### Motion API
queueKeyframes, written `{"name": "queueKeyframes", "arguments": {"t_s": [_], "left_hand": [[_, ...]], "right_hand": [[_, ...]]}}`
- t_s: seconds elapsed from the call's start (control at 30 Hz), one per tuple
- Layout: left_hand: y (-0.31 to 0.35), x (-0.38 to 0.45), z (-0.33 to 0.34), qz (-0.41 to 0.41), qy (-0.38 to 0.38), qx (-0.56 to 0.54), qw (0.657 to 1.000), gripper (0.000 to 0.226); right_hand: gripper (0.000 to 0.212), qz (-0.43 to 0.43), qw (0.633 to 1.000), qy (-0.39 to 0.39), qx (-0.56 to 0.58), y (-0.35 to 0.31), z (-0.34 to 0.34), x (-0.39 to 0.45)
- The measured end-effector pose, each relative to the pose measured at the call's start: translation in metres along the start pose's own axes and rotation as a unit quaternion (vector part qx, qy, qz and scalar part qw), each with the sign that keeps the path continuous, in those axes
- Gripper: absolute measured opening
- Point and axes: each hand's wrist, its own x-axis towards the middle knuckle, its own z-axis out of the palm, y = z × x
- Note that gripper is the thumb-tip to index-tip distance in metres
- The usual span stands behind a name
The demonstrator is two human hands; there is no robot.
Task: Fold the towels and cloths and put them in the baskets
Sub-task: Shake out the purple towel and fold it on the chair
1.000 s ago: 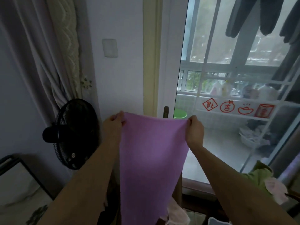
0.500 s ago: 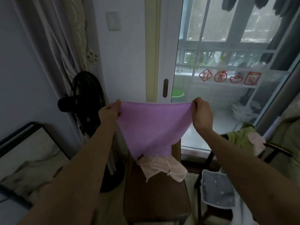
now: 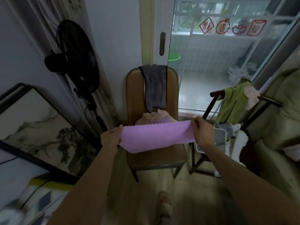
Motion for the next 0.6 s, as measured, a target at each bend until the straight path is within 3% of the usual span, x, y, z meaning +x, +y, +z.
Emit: {"name": "queueKeyframes", "arguments": {"t_s": [0.07,0.13,0.27,0.4,0.6], "left_hand": [[-0.024,0.001,-0.001,-0.041,-0.011,0.036,0.998,0.050],[-0.046,0.008,-0.001,-0.018,-0.017,0.034,0.999,0.047],[-0.066,0.018,0.002,-0.059,0.020,0.065,0.996,0.049],[-0.087,0.043,0.011,-0.013,0.007,0.039,0.999,0.039],[-0.124,0.094,0.034,-0.056,0.025,0.077,0.995,0.041]], "right_hand": [[0.016,0.028,0.999,-0.022,0.020,0.014,0.012,-0.014],[0.016,0.050,0.997,-0.053,0.030,0.027,0.023,-0.022],[0.018,0.130,0.980,-0.104,0.109,0.042,0.043,-0.024],[0.019,0.216,0.948,-0.125,0.198,0.058,0.071,-0.014],[0.021,0.244,0.936,-0.145,0.207,0.096,0.114,0.010]]}}
